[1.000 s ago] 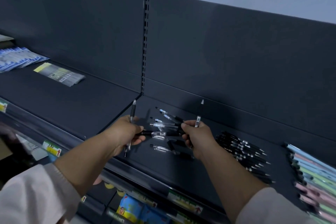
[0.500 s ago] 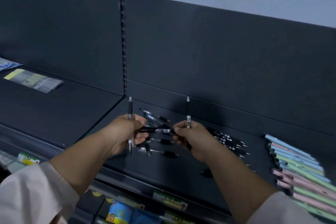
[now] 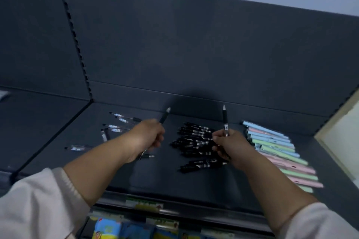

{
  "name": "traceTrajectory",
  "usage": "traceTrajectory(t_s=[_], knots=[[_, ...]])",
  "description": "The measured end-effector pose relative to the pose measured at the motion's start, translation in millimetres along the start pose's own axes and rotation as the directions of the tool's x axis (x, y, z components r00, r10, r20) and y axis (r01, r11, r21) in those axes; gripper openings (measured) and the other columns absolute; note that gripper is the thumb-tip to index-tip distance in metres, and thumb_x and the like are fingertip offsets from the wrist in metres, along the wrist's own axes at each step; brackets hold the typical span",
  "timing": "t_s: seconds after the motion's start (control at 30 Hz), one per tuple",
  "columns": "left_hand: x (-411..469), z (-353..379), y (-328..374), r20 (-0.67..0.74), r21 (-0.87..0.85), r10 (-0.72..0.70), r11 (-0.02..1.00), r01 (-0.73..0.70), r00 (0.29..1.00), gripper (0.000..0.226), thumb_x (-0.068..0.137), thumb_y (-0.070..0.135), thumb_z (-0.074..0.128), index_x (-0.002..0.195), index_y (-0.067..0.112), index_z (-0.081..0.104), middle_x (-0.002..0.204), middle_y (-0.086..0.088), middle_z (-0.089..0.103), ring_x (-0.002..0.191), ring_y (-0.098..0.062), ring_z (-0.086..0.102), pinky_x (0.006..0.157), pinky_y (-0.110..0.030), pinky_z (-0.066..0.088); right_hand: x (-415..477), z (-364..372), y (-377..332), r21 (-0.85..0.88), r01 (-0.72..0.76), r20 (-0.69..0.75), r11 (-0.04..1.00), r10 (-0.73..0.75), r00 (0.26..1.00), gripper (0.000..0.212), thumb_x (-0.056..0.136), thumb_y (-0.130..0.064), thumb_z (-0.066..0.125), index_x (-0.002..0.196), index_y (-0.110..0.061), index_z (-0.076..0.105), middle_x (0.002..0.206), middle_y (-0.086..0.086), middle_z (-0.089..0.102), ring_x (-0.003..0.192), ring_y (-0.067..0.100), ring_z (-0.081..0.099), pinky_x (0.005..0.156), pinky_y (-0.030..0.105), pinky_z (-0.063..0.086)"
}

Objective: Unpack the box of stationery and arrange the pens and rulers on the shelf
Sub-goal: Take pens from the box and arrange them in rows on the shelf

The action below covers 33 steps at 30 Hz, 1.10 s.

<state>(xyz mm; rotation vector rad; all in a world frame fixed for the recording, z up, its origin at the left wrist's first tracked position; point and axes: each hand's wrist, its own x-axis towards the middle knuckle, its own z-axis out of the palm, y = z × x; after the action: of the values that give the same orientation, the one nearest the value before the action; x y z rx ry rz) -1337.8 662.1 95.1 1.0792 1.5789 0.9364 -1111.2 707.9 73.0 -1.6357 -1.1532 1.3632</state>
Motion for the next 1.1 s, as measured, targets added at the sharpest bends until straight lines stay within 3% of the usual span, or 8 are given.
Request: traceTrajectory(t_s=[0.1,0.23,0.47,0.57,0.67,0.83,1.0,1.1], knots=[[2,22,-2,0.104,0.268,0.188,0.940,-0.210,0.977,0.014,0.095,0.009,0.050,0.096,0.014,0.063,0.067,0.001,0.054,0.056,-0.009,0.046,0.047,-0.017,0.036,-1,-14,7,-0.074,0.061,-0.045,0.995,-0.065,0.997,0.010,0.091,-0.012,0.061,0.100,-0.015,0.057,0.082,0.003,0.060,0.056,0.015,0.056,0.040,0.018,0.034],[5,48,-10,0.236,0.654,0.340,0.637,-0.408,0.910,0.024,0.094,0.023,0.054,0.115,0.020,0.065,0.108,0.001,0.067,0.100,-0.014,0.061,0.083,-0.022,0.045,-6,-31,6,-0.053,0.086,-0.063,0.995,-0.089,0.994,0.018,0.095,-0.029,0.055,0.085,-0.014,0.054,0.073,0.003,0.056,0.052,0.014,0.045,0.045,0.020,0.031],[10,99,-24,0.309,0.764,0.452,0.406,-0.501,0.837,0.022,0.092,0.016,0.052,0.112,0.011,0.060,0.109,-0.006,0.051,0.103,-0.022,0.053,0.084,-0.023,0.038,-11,-57,4,0.048,0.102,-0.049,0.994,-0.100,0.994,0.019,0.095,-0.032,0.054,0.092,-0.019,0.066,0.083,-0.002,0.064,0.070,0.013,0.053,0.064,0.026,0.039],[12,113,-27,0.340,0.807,0.410,0.334,-0.487,0.846,0.040,0.087,0.034,0.061,0.123,0.018,0.053,0.119,-0.003,0.047,0.113,-0.020,0.046,0.096,-0.027,0.037,-11,-66,6,0.023,0.131,-0.030,0.991,-0.130,0.991,0.017,0.096,-0.033,0.055,0.100,-0.021,0.066,0.082,-0.006,0.062,0.062,0.006,0.045,0.056,0.022,0.034],[13,119,-32,0.324,0.890,0.362,0.196,-0.411,0.874,0.043,0.088,0.036,0.057,0.129,0.030,0.047,0.123,0.002,0.042,0.118,-0.020,0.037,0.100,-0.033,0.030,-7,-70,10,0.052,0.130,-0.014,0.990,-0.130,0.991,0.010,0.093,-0.025,0.059,0.088,-0.017,0.062,0.074,0.001,0.058,0.061,0.014,0.048,0.053,0.024,0.038],[16,118,-38,0.236,0.922,0.464,0.171,-0.347,0.854,0.043,0.090,0.026,0.051,0.131,0.036,0.048,0.116,0.004,0.046,0.113,-0.020,0.038,0.095,-0.033,0.025,-9,-62,22,0.251,-0.018,0.092,0.968,-0.005,0.996,0.010,0.091,-0.006,0.061,0.087,-0.013,0.054,0.083,0.007,0.067,0.063,0.016,0.063,0.051,0.024,0.051],[2,112,-47,0.086,0.924,0.480,0.289,-0.250,0.873,0.055,0.085,0.029,0.057,0.138,0.031,0.042,0.126,0.002,0.046,0.119,-0.023,0.037,0.101,-0.034,0.022,-17,-41,43,0.338,-0.301,0.280,0.892,0.210,0.937,0.008,0.090,-0.007,0.062,0.098,-0.008,0.062,0.082,0.006,0.069,0.066,0.017,0.065,0.052,0.024,0.055],[-14,97,-51,0.011,0.937,0.471,0.304,-0.174,0.882,0.056,0.086,0.026,0.056,0.140,0.029,0.041,0.128,0.000,0.045,0.121,-0.024,0.037,0.101,-0.035,0.022,-20,-27,46,0.383,-0.380,0.303,0.842,0.275,0.913,0.003,0.090,-0.008,0.062,0.089,-0.005,0.062,0.078,0.009,0.066,0.069,0.020,0.063,0.054,0.027,0.058]])
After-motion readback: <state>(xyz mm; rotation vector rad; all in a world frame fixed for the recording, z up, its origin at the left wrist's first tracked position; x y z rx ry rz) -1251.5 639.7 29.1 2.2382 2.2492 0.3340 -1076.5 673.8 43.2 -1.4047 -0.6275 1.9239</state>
